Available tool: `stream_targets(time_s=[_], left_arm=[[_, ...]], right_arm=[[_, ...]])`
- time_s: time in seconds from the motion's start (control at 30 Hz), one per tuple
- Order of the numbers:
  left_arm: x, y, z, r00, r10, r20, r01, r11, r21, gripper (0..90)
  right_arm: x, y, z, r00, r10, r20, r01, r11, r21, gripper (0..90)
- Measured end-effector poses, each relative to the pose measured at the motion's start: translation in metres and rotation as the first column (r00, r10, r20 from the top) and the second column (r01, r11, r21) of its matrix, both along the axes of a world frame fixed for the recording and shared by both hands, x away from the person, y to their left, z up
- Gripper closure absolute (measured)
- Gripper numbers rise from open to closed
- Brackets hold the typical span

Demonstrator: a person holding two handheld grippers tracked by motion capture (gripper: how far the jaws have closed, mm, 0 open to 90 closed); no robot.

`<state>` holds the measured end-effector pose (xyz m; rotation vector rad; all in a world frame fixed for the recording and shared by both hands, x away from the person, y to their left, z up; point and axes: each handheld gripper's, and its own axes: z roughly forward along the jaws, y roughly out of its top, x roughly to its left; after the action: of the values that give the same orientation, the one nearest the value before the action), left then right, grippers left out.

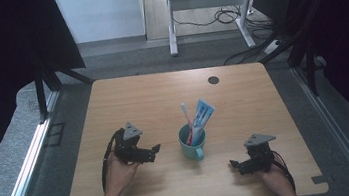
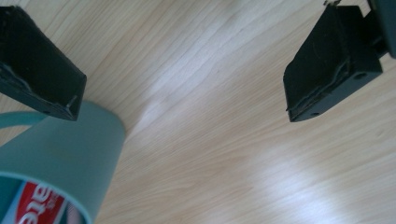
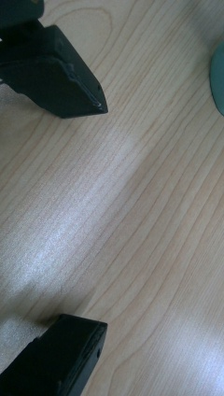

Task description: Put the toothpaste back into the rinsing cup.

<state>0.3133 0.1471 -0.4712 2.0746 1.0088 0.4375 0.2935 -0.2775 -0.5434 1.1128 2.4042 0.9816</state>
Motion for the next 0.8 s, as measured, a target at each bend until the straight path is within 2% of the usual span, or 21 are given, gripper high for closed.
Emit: stream_targets(time_s=[0.3,0.43,0.8], left_arm=[[-0.009,0.023,-0.009,0.9989,0.042,-0.021,-0.042,0.999,0.015,0.0],[-0.014,0.032,-0.013,0.9979,0.059,-0.027,-0.059,0.9982,0.006,0.0],[-0.025,0.044,-0.026,0.9956,0.084,-0.042,-0.083,0.9965,0.011,0.0]], right_arm=[[0.0,0.0,0.0,1.0,0.0,0.0,0.0,1.0,0.0,0.0],[0.0,0.0,0.0,1.0,0.0,0.0,0.0,1.0,0.0,0.0],[0.0,0.0,0.0,1.0,0.0,0.001,0.0,1.0,0.0,0.0]])
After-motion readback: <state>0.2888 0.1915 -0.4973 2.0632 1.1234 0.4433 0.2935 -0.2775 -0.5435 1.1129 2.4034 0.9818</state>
